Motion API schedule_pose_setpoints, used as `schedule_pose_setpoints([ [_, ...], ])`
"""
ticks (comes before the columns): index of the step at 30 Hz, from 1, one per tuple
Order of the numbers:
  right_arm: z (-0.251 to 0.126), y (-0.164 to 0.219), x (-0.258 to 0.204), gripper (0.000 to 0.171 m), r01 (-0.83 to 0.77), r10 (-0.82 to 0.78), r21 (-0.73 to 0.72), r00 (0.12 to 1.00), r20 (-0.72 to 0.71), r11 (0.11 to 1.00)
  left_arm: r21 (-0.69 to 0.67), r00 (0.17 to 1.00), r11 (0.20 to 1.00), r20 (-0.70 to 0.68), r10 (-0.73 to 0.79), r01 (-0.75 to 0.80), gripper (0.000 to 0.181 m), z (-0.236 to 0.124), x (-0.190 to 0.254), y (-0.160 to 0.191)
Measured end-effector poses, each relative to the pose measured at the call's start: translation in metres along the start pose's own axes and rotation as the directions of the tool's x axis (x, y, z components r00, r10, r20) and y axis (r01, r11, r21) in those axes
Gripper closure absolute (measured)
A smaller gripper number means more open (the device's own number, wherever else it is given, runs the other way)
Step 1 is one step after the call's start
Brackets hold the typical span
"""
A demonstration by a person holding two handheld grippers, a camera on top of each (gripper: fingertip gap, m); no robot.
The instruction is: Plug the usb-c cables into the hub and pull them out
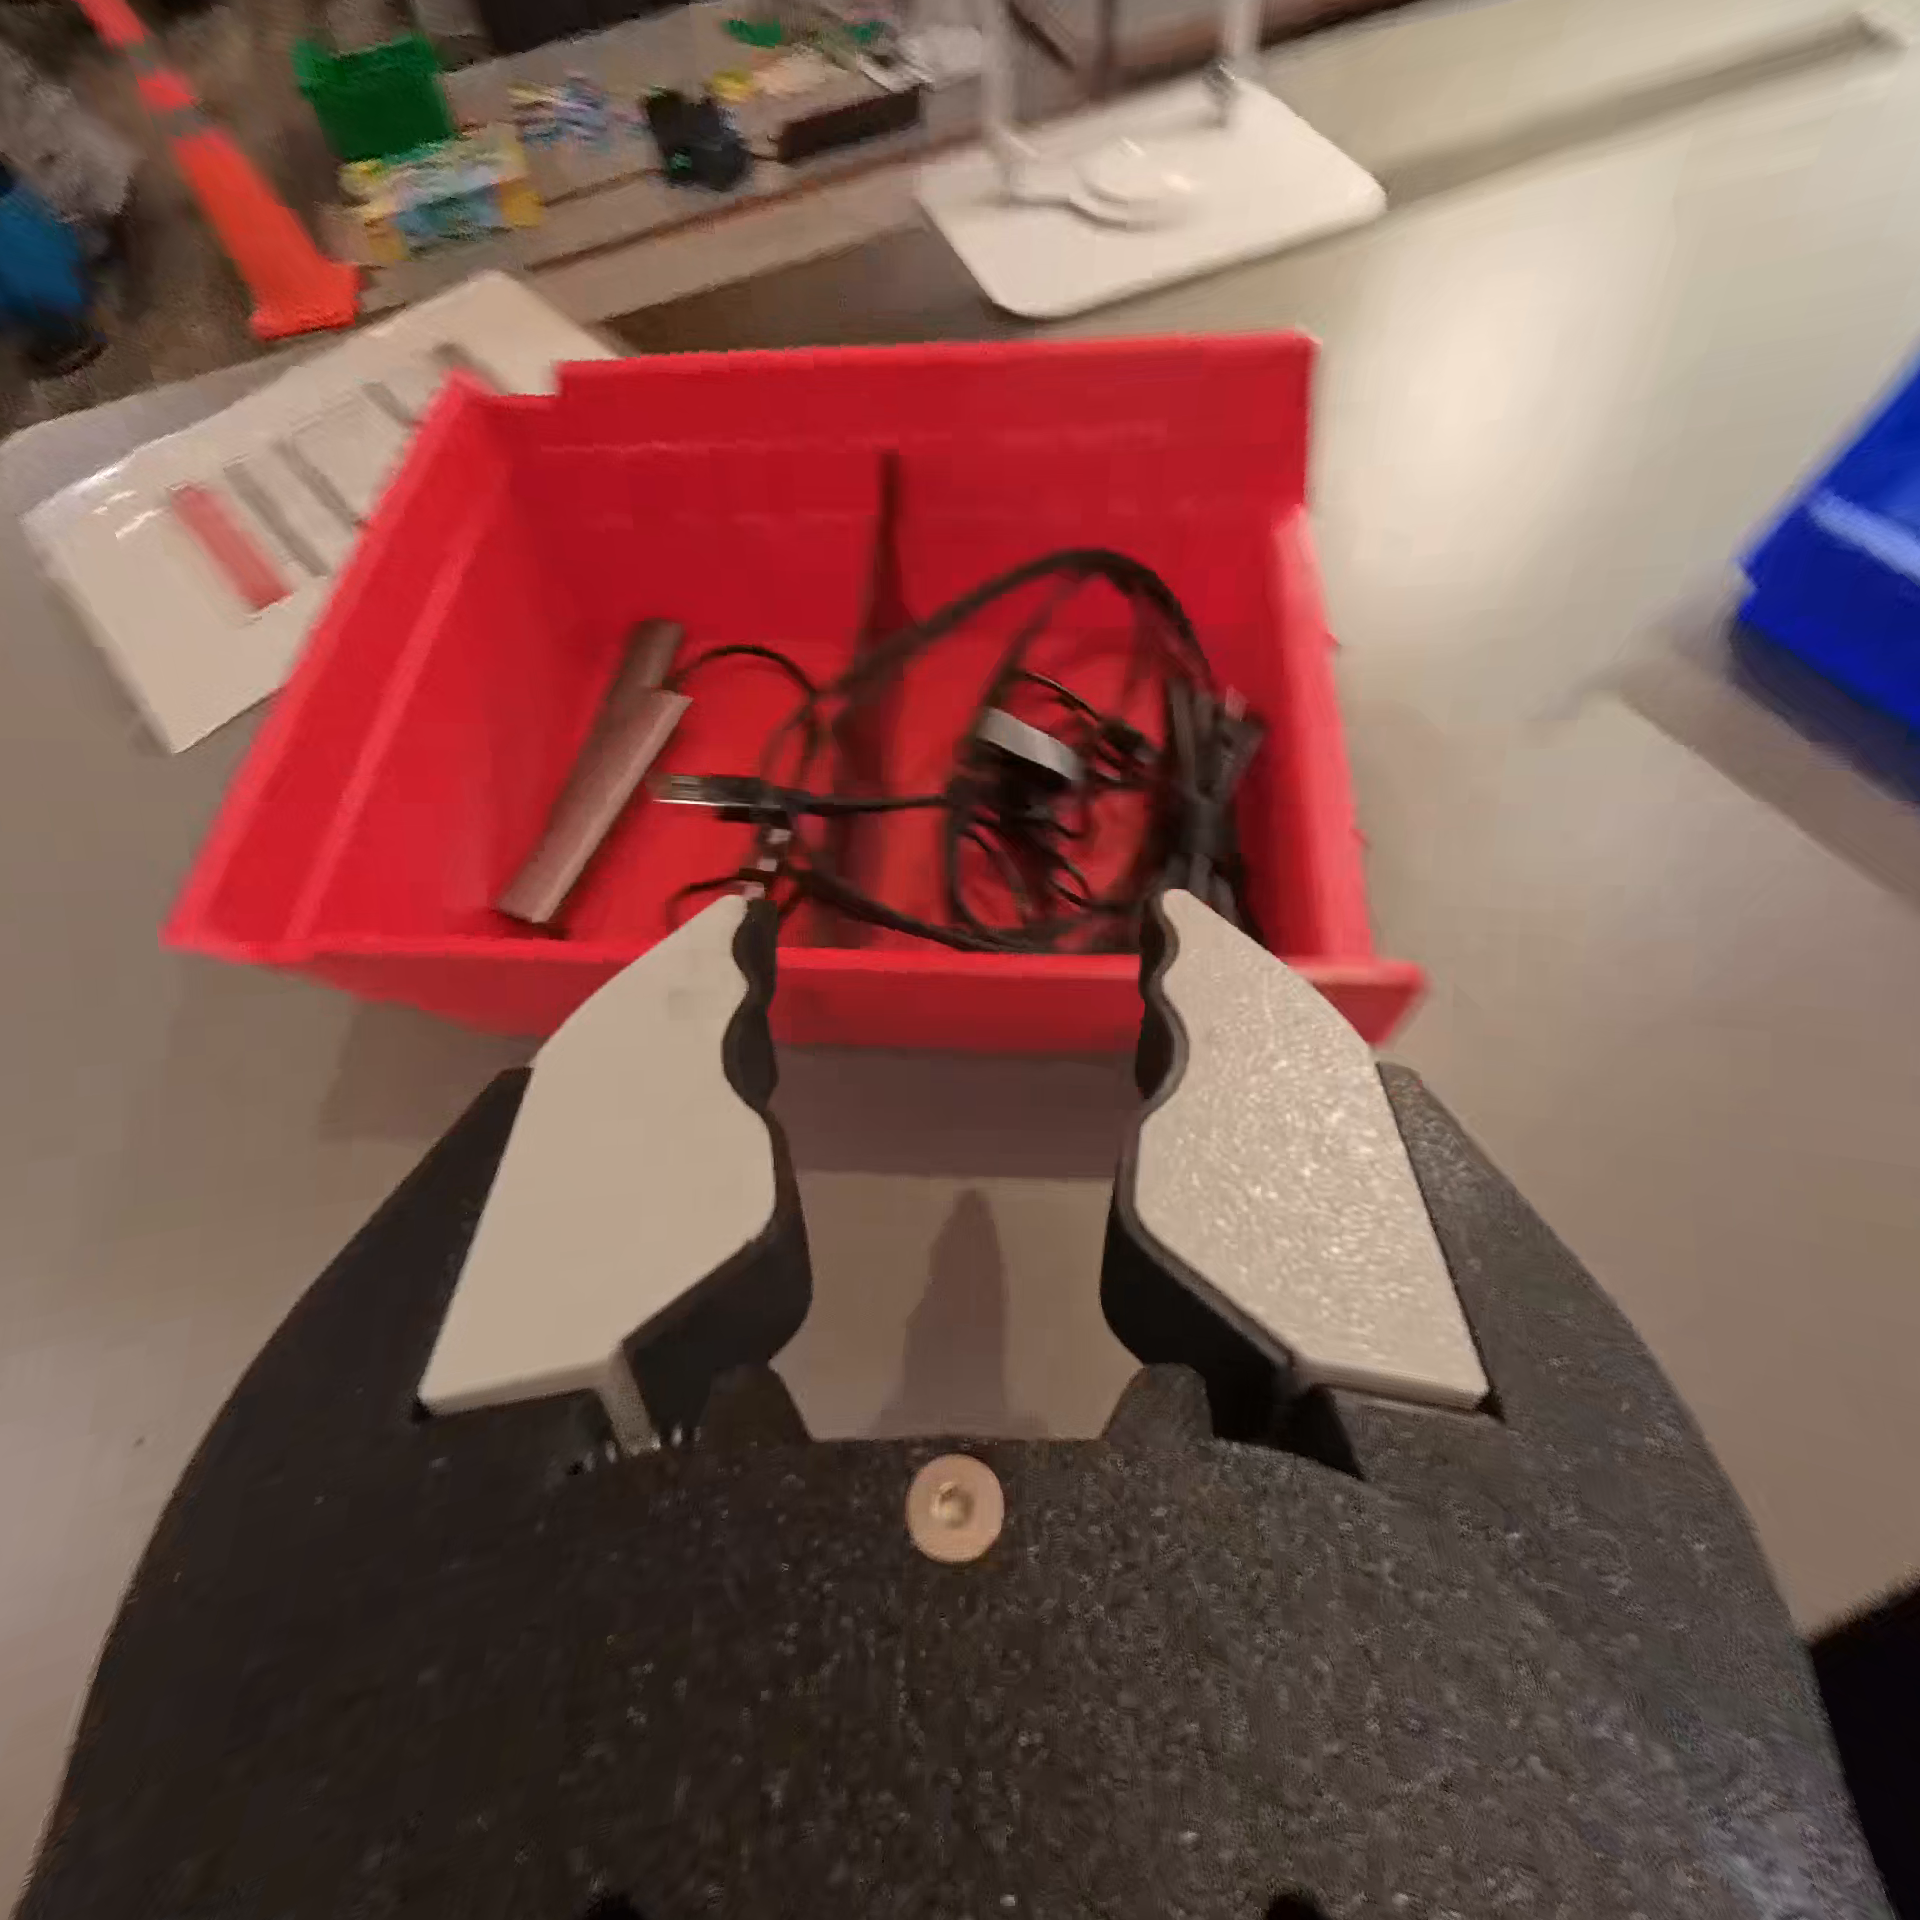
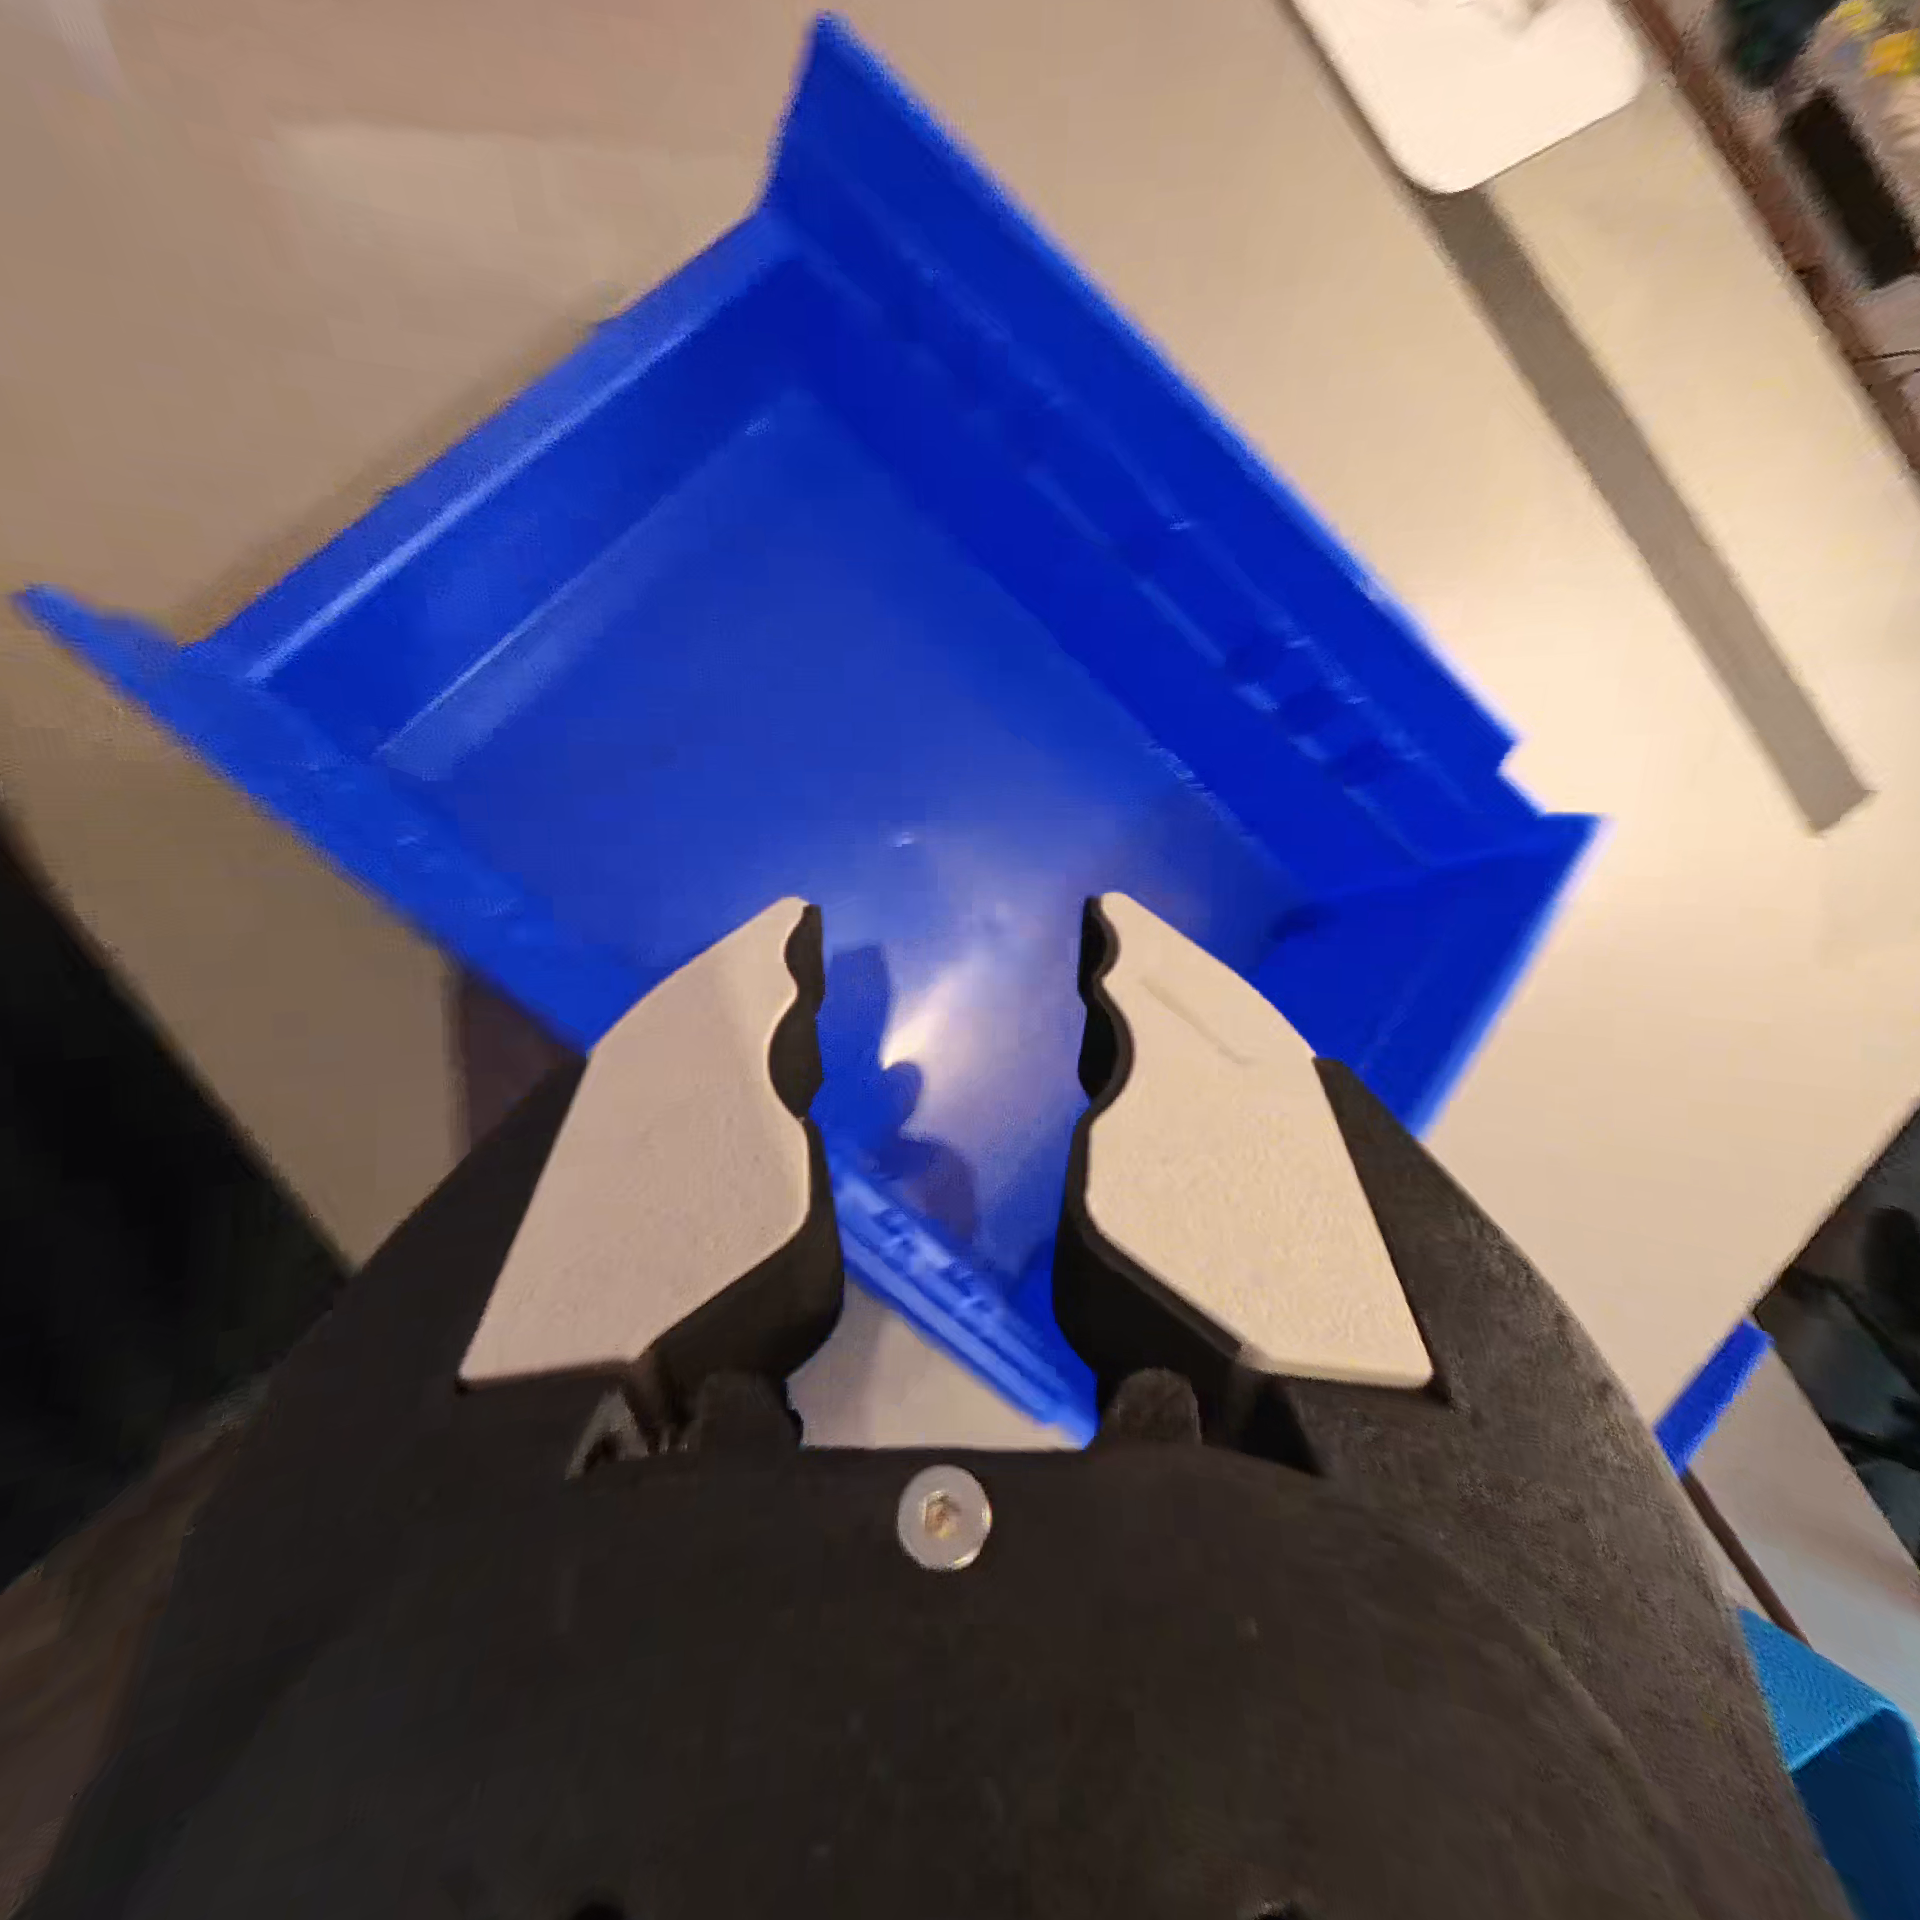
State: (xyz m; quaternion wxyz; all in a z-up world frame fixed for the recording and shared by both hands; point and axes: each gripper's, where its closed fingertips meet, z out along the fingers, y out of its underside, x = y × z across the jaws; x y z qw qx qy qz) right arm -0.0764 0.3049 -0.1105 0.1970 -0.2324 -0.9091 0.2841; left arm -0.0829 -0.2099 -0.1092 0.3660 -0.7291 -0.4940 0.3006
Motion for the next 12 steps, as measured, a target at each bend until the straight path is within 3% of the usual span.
schedule_pose_setpoints([
  [1,-0.002,0.004,-0.015,0.120,0.003,-0.003,-0.014,1.000,0.022,1.000,-0.032,0.998,0.998,-0.043,0.052,-0.054,0.112,0.000,0.019,0.006],
  [3,-0.007,0.010,-0.035,0.120,-0.026,0.027,-0.016,0.999,0.037,1.000,-0.079,0.996,0.996,-0.072,0.045,-0.051,0.112,0.001,0.036,0.014],
  [7,-0.016,0.024,-0.035,0.127,-0.301,0.301,0.002,0.951,-0.066,0.954,-0.113,0.955,0.948,0.017,-0.296,0.296,0.104,0.006,0.021,0.023],
  [10,-0.026,0.036,-0.025,0.129,-0.646,0.659,0.145,0.749,-0.069,0.750,-0.047,0.881,0.880,0.016,-0.472,0.472,0.091,0.016,0.017,0.026],
  [12,-0.028,0.049,-0.025,0.122,-0.767,0.787,0.197,0.614,-0.052,0.611,-0.060,0.843,0.842,0.005,-0.538,0.537,0.080,0.027,0.023,0.033],
])
